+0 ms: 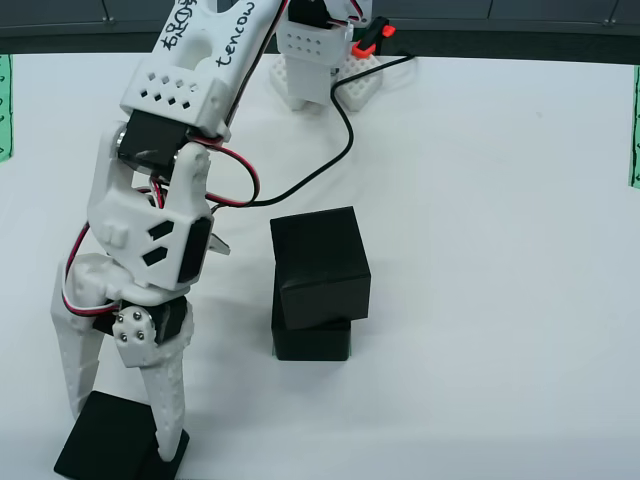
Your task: Stack 3 Blocks on the chosen place.
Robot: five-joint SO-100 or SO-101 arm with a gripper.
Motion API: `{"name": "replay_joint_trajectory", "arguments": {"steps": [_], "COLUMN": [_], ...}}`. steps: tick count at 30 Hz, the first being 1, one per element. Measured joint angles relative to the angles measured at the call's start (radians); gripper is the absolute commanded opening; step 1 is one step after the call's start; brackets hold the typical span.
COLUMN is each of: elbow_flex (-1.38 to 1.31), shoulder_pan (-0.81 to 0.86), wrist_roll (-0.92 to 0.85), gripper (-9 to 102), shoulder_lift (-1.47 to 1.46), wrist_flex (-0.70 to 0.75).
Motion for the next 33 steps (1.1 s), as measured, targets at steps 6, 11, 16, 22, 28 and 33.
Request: {"name": "replay_joint_trajectory", "arguments": {"steps": [6,11,16,22,28,33], "elbow_flex": [0.133,0.272,0.408,0.445,0.494,0.607], "shoulder_pan": [-0.002,-0.002,0.000,-0.061,-0.175,-0.270], "wrist_roll": [0.044,0.046,0.046,0.046,0.046,0.044], "gripper": [12,13,13,13,13,13], "shoulder_lift": [0.170,0.374,0.577,0.830,1.065,1.239], "wrist_flex": [0.000,0.000,0.000,0.084,0.190,0.259]}}
